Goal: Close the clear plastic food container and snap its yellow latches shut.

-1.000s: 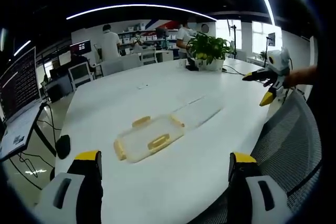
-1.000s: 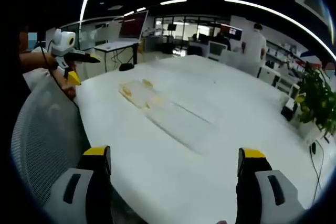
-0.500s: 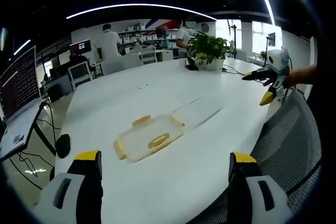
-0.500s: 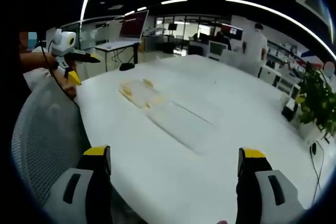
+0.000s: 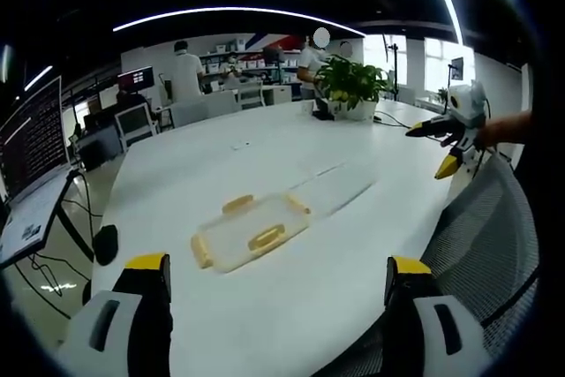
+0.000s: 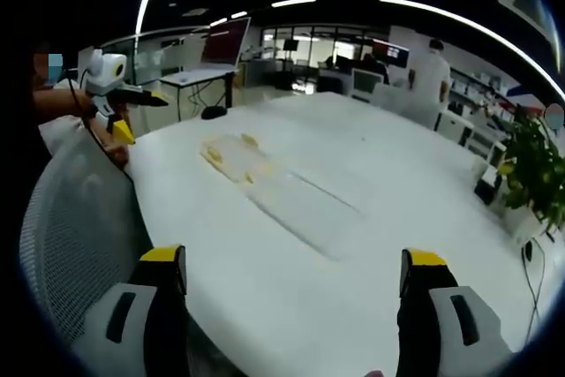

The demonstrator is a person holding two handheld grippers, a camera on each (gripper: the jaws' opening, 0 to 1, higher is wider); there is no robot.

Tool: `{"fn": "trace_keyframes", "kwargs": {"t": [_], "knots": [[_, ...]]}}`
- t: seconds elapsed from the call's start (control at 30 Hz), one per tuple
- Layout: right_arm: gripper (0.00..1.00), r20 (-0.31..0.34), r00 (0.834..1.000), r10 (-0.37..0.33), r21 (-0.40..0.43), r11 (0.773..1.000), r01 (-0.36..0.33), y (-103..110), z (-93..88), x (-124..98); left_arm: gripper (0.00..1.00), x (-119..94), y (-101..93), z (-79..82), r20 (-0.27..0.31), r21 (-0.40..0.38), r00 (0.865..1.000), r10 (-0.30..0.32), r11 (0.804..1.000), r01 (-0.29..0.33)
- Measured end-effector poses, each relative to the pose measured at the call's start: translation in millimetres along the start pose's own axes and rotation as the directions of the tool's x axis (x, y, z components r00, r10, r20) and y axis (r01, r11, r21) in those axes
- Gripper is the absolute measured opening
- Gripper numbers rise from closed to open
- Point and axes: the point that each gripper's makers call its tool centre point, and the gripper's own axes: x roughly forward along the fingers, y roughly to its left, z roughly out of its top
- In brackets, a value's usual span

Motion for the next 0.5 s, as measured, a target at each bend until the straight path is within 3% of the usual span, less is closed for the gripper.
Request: {"fn": "trace_keyframes", "kwargs": {"t": [0.5], "knots": [[0.97, -0.027, 0.999, 0.017, -0.005, 1.000, -0.017, -0.2, 0.3, 0.3, 0.97, 0.4, 2.8, 1.3, -0.006, 0.007, 1.000, -0.012, 1.000, 0.012]]}}
